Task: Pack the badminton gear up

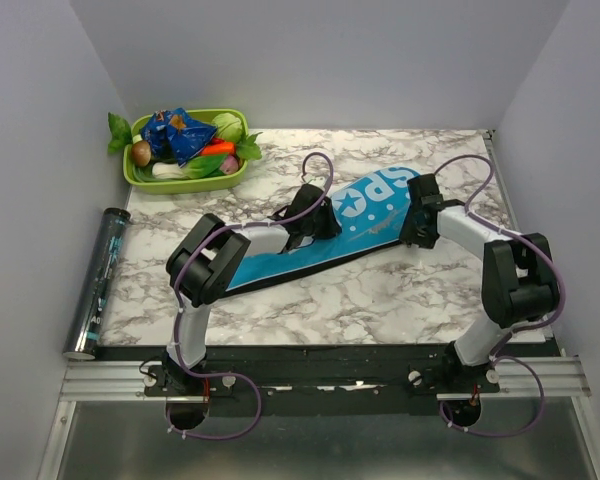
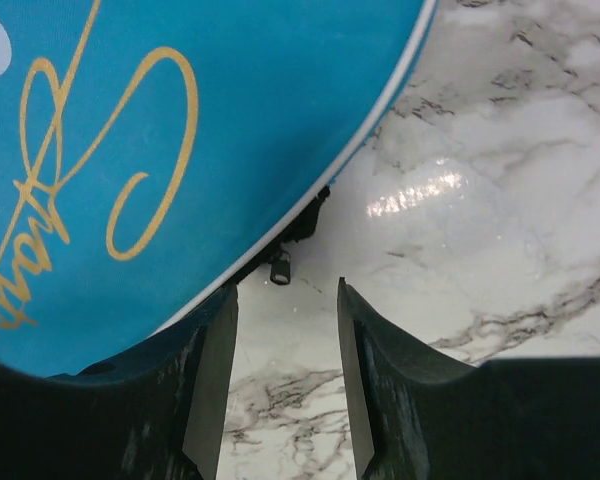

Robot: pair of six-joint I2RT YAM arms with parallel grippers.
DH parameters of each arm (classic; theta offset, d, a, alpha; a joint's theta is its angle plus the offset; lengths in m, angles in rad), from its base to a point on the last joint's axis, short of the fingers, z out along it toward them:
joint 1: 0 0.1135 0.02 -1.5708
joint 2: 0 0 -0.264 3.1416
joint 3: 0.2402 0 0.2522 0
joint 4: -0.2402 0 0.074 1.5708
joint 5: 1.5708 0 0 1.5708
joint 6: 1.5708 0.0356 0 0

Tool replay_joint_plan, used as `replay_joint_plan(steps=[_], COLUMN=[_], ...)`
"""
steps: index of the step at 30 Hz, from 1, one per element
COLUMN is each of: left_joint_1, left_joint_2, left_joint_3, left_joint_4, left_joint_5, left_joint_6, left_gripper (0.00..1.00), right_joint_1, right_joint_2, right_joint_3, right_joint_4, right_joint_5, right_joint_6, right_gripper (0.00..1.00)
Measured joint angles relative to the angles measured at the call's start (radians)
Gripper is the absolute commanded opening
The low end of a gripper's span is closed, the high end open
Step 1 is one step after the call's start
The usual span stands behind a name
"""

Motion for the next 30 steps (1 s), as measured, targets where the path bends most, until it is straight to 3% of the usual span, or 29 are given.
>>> replay_joint_plan(steps=[16, 22, 30], left_joint_1=[0.004, 0.007, 0.009], left_joint_2=[0.000, 0.000, -0.001], left_joint_3=[-0.019, -0.024, -0.030], left_joint_4=[0.024, 0.031, 0.034], left_joint_5=[0.018, 0.024, 0.024], left_joint_6=[0.000, 0.000, 0.000], left_gripper=[0.11, 0.10, 0.10], right_joint_1=[-0.006, -0.017, -0.019], right_joint_2=[0.074, 0.104, 0.148], right_joint_3=[0.037, 0.084, 0.145], right_joint_4=[-0.030, -0.051, -0.090], right_joint_5=[0.003, 0.002, -0.035], right_joint_6=[-0.082, -0.114, -0.175], right_gripper=[0.47, 0.36, 0.34])
